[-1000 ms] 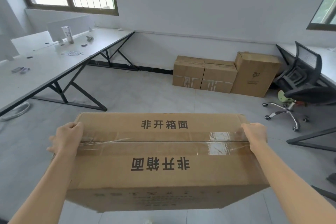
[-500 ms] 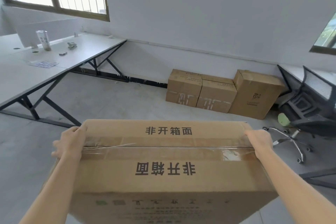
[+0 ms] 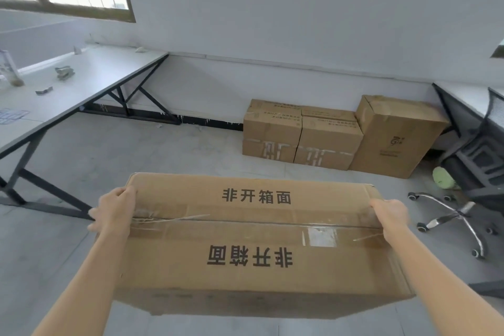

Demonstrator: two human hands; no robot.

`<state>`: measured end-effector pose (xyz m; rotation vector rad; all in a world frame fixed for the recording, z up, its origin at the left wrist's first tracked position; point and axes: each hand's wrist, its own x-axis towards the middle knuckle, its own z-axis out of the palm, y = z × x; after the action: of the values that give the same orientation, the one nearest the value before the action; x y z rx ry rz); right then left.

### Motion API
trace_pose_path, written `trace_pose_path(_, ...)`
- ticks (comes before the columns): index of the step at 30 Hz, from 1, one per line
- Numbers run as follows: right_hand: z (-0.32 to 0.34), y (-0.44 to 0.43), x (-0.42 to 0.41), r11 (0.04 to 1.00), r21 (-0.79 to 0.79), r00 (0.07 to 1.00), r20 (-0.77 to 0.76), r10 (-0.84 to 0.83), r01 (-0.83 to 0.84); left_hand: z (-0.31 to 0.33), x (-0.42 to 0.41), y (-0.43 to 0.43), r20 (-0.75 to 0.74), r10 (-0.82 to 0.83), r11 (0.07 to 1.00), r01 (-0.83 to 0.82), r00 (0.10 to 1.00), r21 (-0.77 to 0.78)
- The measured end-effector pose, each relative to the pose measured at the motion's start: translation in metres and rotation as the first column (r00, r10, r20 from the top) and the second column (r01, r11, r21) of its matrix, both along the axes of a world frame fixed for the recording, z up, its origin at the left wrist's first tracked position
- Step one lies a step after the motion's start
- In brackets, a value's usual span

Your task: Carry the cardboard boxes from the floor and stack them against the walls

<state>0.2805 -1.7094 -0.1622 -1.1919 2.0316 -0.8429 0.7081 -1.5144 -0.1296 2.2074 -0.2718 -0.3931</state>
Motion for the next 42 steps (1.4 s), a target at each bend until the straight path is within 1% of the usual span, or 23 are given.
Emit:
trace_pose_path(2, -0.004, -0.047, 0.008, 1.0, 0.007, 1.0, -0.012, 0.004, -0.004, 0.006, 0.007, -0.035, -0.014, 0.028, 0.999, -0.028, 1.0, 0.019)
trace_pose_path(4, 0.0, -0.089, 0.023, 0.999, 0.009, 0.999, -0.013, 0.046, -0.046, 0.009, 0.017, -0.066, -0.004, 0.046, 0.999, -0.046, 0.999, 0.008)
trace_pose_path(6, 0.002, -0.127, 0.04, 0.997, 0.015, 0.997, -0.018, 0.072, -0.072, 0.006, 0.031, -0.091, -0.009, 0.076, 0.997, -0.076, 0.997, 0.032)
trace_pose_path(9, 0.002, -0.166, 0.07, 0.991, 0.035, 0.992, 0.006, 0.129, -0.129, -0.001, 0.05, -0.117, -0.038, 0.141, 0.989, -0.139, 0.989, 0.042)
trace_pose_path(11, -0.002, -0.194, 0.091, 0.987, 0.06, 0.988, 0.008, 0.151, -0.152, -0.008, 0.066, -0.136, -0.03, 0.157, 0.987, -0.155, 0.987, 0.039)
trace_pose_path(13, -0.008, -0.222, 0.115, 0.983, 0.071, 0.986, 0.001, 0.168, -0.167, -0.015, 0.087, -0.157, -0.032, 0.176, 0.983, -0.174, 0.984, 0.06)
trace_pose_path(17, -0.017, -0.287, 0.176, 0.973, 0.073, 0.976, 0.0, 0.218, -0.217, -0.032, 0.139, -0.204, -0.06, 0.232, 0.972, -0.229, 0.971, 0.053)
trace_pose_path(21, -0.019, -0.346, 0.237, 0.967, 0.091, 0.969, -0.042, 0.243, -0.238, -0.034, 0.195, -0.255, -0.092, 0.277, 0.96, -0.273, 0.956, 0.055)
trace_pose_path(23, -0.017, -0.383, 0.273, 0.968, 0.095, 0.969, -0.055, 0.239, -0.234, -0.031, 0.23, -0.291, -0.083, 0.269, 0.962, -0.265, 0.959, 0.056)
trace_pose_path(25, -0.01, -0.414, 0.301, 0.971, 0.093, 0.974, -0.033, 0.225, -0.222, -0.023, 0.26, -0.326, -0.039, 0.241, 0.97, -0.24, 0.97, 0.042)
trace_pose_path(29, -0.005, -0.457, 0.33, 0.981, 0.085, 0.984, -0.003, 0.176, -0.175, -0.009, 0.3, -0.387, 0.011, 0.193, 0.98, -0.194, 0.981, 0.047)
trace_pose_path(32, -0.01, -0.49, 0.34, 0.985, 0.096, 0.989, 0.028, 0.143, -0.145, -0.006, 0.314, -0.43, 0.013, 0.176, 0.984, -0.176, 0.984, -0.002)
trace_pose_path(36, -0.015, -0.538, 0.342, 0.987, 0.106, 0.993, 0.023, 0.118, -0.12, -0.008, 0.324, -0.485, -0.008, 0.143, 0.99, -0.143, 0.99, 0.004)
trace_pose_path(42, -0.006, -0.642, 0.329, 0.997, 0.032, 0.996, 0.056, 0.073, -0.075, 0.006, 0.317, -0.6, -0.02, 0.087, 0.996, -0.087, 0.996, -0.018)
